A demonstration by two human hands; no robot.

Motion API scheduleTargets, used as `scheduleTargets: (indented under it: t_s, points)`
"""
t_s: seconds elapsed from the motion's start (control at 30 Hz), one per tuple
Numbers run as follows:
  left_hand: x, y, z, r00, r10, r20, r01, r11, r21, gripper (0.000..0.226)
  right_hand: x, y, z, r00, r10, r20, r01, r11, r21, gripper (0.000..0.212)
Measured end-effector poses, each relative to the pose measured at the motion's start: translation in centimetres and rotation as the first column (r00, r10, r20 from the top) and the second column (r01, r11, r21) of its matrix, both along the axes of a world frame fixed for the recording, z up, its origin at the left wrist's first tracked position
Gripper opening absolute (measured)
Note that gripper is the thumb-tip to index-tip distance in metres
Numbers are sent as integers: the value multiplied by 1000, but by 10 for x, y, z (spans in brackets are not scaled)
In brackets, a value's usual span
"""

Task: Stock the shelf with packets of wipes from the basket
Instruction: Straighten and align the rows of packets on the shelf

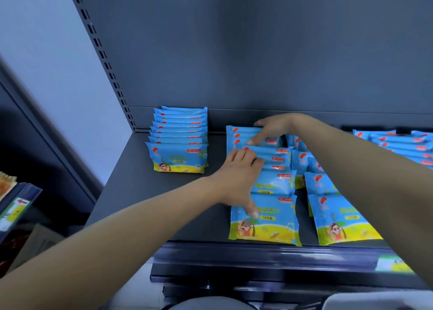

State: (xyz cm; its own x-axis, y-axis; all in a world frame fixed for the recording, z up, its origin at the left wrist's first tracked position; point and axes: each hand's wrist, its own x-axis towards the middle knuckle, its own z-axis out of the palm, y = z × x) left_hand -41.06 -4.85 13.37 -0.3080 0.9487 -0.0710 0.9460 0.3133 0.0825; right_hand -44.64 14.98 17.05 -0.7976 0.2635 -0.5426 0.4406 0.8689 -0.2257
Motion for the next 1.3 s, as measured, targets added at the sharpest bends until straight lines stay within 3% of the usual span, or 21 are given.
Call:
scheduleTargets:
  t_s: [0.1,0.47,0.67,0.8,0.9,1.1,1.2,1.3]
  points:
    - [2,7,3,1000,27,-10,-28,999,-35,107,-3,0,2,996,48,78,-41,996,-84,56]
    - [-8,-2,4,986,161,-41,-162,987,-4,100,-14,-4,11,976,99,195,-107,994,28,62]
    - [-14,-7,4,960,239,-143,-237,971,31,108,-10,-2,14,991,136,1,-136,991,-20,50]
    - [-15,-3,5,952,302,-58,-305,951,-55,107,-10,-5,20,974,143,-176,-157,985,-68,50]
    - [-20,3,9,938,340,-63,-339,940,24,96,-12,-5,25,950,122,-286,-156,983,-99,54]
    - [-42,16,7,886,412,-212,-368,904,217,64,-4,5,16,856,14,-516,-90,988,-122,34]
    - [-52,18,3,885,419,-203,-375,900,223,71,3,12,17,811,-64,-582,-4,993,-114,27]
    - [-61,17,4,893,437,-104,-413,889,197,92,9,14,20,861,-134,-490,100,990,-95,46]
